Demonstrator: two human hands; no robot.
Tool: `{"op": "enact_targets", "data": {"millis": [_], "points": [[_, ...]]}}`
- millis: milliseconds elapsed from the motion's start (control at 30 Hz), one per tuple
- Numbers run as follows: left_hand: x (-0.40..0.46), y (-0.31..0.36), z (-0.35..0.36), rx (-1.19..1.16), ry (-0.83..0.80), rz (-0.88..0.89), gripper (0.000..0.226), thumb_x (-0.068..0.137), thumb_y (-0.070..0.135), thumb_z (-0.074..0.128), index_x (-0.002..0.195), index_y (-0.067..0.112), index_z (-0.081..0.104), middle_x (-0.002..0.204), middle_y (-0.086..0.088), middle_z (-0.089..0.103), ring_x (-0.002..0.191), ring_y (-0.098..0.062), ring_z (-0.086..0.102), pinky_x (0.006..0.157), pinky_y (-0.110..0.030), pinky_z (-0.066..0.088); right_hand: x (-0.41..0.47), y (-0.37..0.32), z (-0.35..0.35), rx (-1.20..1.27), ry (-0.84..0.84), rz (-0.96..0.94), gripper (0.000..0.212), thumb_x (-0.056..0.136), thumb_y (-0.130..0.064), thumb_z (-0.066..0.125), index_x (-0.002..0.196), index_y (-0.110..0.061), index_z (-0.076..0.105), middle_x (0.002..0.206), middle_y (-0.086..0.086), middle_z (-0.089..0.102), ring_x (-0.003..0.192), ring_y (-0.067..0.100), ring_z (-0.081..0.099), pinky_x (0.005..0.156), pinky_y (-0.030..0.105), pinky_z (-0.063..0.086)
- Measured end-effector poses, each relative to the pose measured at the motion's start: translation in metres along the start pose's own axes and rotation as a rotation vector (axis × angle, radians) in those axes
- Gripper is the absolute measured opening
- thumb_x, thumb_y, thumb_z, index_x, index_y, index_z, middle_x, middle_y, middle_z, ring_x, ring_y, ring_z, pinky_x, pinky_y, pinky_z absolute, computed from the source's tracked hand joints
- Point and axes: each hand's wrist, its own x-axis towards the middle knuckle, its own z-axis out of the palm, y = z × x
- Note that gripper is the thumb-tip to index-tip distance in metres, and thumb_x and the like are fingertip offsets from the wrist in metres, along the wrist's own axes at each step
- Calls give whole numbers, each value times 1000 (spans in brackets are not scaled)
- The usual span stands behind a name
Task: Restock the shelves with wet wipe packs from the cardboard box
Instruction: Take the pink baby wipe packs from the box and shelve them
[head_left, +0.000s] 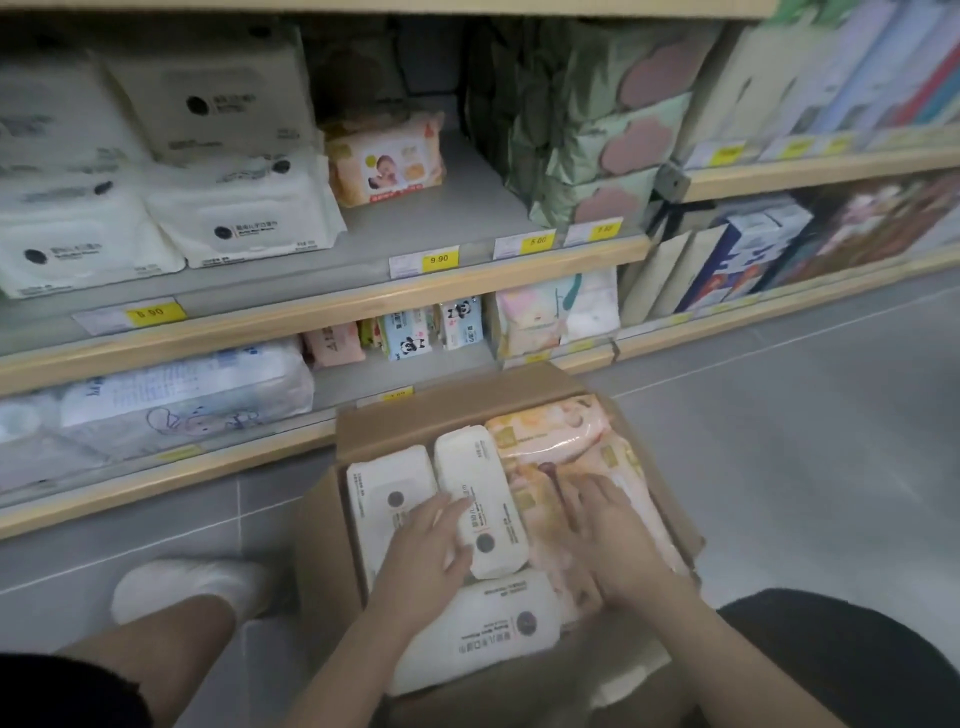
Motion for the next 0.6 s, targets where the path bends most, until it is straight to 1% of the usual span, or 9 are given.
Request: {"op": "enact_targets", "data": {"millis": [33, 133, 200, 267, 333, 400, 467, 533, 600], "points": [[7, 8, 4, 3, -7, 29, 50, 95, 35, 46, 143, 34, 30, 151, 10, 25, 139, -7, 20, 113, -23, 17, 2, 8, -4, -8, 42, 38, 67, 82, -55, 50, 140, -25, 37, 142, -5, 42, 128, 15, 38, 106, 24, 30], [30, 26, 17, 54, -34, 113, 52, 95, 34, 45, 143, 35, 28, 152, 8, 23, 141, -9, 17, 113, -24, 15, 4, 29, -12, 48, 177, 224, 66, 83, -44, 61, 138, -15, 39, 137, 5, 45, 123, 23, 43, 101, 33, 35], [43, 29, 26, 105, -65, 132, 54, 95, 34, 45, 144, 38, 24, 154, 6, 19, 143, -12, 12, 115, -27, 11, 6, 38, -13, 73, 166, 375, 71, 83, -48, 61, 139, -13, 34, 137, 8, 42, 124, 26, 41, 97, 33, 36], [51, 25, 33, 157, -103, 118, 57, 95, 35, 45, 145, 39, 20, 156, 5, 15, 144, -16, 8, 116, -29, 7, 8, 45, -12, 122, 116, 497, 79, 79, -55, 61, 139, -13, 31, 138, 8, 39, 127, 27, 38, 98, 35, 34], [55, 18, 37, 199, -120, 129, 59, 94, 35, 48, 145, 39, 21, 156, 5, 16, 144, -18, 9, 116, -29, 7, 11, 47, -12, 92, 78, 521, 81, 77, -59, 60, 138, -14, 32, 138, 9, 39, 127, 29, 38, 99, 37, 34], [56, 14, 40, 197, -107, 140, 58, 92, 35, 50, 144, 38, 24, 155, 5, 20, 143, -19, 12, 116, -30, 9, 14, 48, -14, 83, 40, 506, 81, 74, -60, 64, 137, -18, 33, 136, 9, 40, 126, 29, 39, 99, 38, 36], [56, 12, 42, 198, -99, 141, 57, 92, 36, 50, 144, 37, 26, 155, 5, 20, 143, -19, 13, 116, -30, 10, 16, 48, -13, 185, 0, 478, 78, 68, -56, 71, 130, -23, 36, 129, 8, 43, 119, 29, 45, 95, 40, 41], [55, 12, 44, 214, -95, 140, 56, 93, 36, 48, 145, 36, 26, 155, 6, 18, 143, -18, 11, 116, -30, 8, 15, 48, -11, 329, -18, 462, 73, 61, -52, 78, 116, -29, 36, 119, 6, 50, 103, 26, 55, 82, 41, 51], [54, 13, 45, 210, -90, 130, 55, 94, 35, 47, 145, 33, 26, 155, 5, 18, 144, -18, 10, 116, -29, 8, 12, 48, -11, 416, -25, 445, 71, 61, -44, 82, 110, -30, 33, 113, 4, 54, 95, 23, 59, 71, 36, 52]]}}
